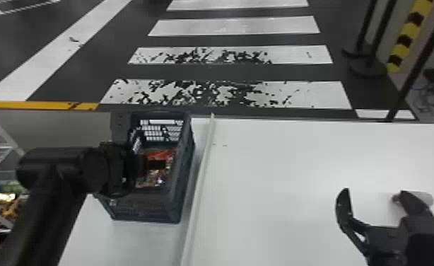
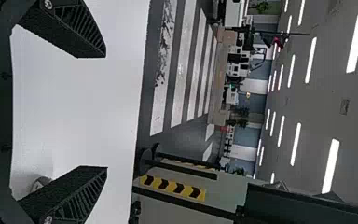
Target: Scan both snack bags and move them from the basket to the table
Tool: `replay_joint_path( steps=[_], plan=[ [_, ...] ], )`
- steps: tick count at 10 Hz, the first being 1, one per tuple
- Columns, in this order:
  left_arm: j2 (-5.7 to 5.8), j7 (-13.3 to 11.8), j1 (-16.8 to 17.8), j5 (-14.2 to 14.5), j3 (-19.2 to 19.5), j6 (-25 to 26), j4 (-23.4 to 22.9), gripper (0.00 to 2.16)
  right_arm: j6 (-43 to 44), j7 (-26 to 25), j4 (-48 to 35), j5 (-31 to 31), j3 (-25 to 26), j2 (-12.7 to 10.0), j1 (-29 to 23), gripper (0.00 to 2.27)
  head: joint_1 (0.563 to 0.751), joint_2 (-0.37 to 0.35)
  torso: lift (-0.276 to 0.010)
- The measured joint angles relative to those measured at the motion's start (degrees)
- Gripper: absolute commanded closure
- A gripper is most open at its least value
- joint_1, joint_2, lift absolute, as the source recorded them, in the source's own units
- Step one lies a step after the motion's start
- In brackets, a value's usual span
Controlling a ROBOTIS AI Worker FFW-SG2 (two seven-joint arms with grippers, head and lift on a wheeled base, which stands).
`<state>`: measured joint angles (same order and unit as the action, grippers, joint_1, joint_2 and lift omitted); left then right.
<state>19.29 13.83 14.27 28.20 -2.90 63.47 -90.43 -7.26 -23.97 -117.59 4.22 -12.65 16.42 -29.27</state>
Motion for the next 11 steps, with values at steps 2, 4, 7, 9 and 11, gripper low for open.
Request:
replay_joint_path(
  steps=[2,4,7,9,11],
  plan=[
    [-0.56,-0.73,1.51,-0.32,-0.4,0.83,2.38,0.47,0.08,-0.43,0.12,0.0,-0.58,0.17,0.1,0.06,0.695,0.115,-0.098],
    [-1.86,-2.35,3.17,-1.81,-0.41,2.7,5.34,0.94,0.24,-0.84,0.32,0.0,-1.07,0.3,0.08,0.06,0.695,0.112,-0.098],
    [-3.79,-3.3,3.7,-4.14,0.34,3.19,9.17,1.49,1.75,-1.61,0.35,-0.01,-1.54,0.63,-0.53,0.06,0.695,0.11,-0.098],
    [-4.61,-3.05,2.87,-4.59,0.99,2.21,9.8,1.71,3.43,-1.85,0.34,-0.02,-2.02,0.63,-1.12,0.06,0.695,0.116,-0.098],
    [-4.88,-2.39,1.28,-4.6,2.23,2.32,7.24,1.71,4.51,-2.13,-0.03,-0.21,-2.31,0.63,-1.6,0.06,0.695,0.122,-0.098]
  ],
)
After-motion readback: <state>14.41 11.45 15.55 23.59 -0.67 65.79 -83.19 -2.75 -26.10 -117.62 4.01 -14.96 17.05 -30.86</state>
